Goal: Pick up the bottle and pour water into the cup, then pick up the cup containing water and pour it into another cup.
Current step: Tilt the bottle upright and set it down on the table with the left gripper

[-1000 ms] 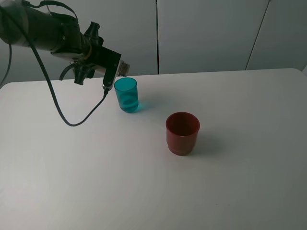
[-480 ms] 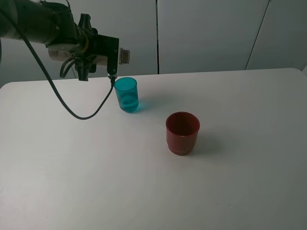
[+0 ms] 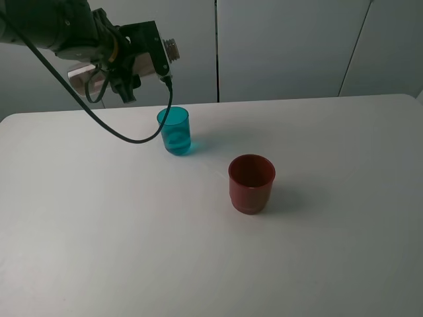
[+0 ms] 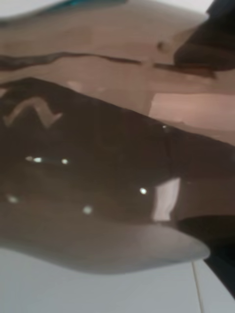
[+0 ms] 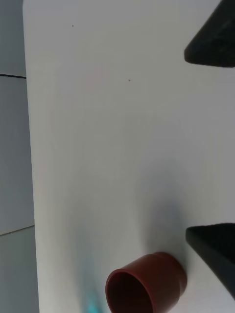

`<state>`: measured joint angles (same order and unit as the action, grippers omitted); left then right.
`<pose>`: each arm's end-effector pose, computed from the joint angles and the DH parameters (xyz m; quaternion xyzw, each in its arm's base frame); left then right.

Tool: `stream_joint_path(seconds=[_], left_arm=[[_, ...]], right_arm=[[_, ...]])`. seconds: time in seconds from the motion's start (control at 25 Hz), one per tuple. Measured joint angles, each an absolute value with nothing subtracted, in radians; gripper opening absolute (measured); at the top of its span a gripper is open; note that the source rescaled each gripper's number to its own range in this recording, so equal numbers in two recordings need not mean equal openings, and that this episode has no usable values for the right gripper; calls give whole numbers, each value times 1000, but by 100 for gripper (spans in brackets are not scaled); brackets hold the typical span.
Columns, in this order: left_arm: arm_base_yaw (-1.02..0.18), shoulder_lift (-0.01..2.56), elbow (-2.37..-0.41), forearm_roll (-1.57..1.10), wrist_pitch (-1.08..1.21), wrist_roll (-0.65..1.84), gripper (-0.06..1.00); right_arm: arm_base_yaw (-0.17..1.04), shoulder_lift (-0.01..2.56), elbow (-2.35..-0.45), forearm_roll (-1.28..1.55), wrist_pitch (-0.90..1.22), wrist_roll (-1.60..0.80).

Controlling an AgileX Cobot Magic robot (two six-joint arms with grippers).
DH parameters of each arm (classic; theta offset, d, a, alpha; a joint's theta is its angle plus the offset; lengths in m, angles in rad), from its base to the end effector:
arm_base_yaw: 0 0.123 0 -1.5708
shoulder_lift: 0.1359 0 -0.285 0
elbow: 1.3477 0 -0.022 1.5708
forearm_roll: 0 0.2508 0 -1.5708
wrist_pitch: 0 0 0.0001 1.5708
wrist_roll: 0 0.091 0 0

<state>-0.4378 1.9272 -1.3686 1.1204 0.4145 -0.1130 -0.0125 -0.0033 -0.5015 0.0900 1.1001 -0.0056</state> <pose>0.4080 -0.1545 0.2278 0.5102 0.7250 0.2738 0.3730 -0.0073 0.0074 0.2748 0.0002 0.8613 0.0403 0.5066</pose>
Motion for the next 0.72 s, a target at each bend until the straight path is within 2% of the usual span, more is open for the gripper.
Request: stream_joint_path(seconds=[0.72], left_arm=[[-409, 1784, -1279, 1116, 218, -575, 0]], right_arm=[[-12, -3, -501, 90, 1100, 0]])
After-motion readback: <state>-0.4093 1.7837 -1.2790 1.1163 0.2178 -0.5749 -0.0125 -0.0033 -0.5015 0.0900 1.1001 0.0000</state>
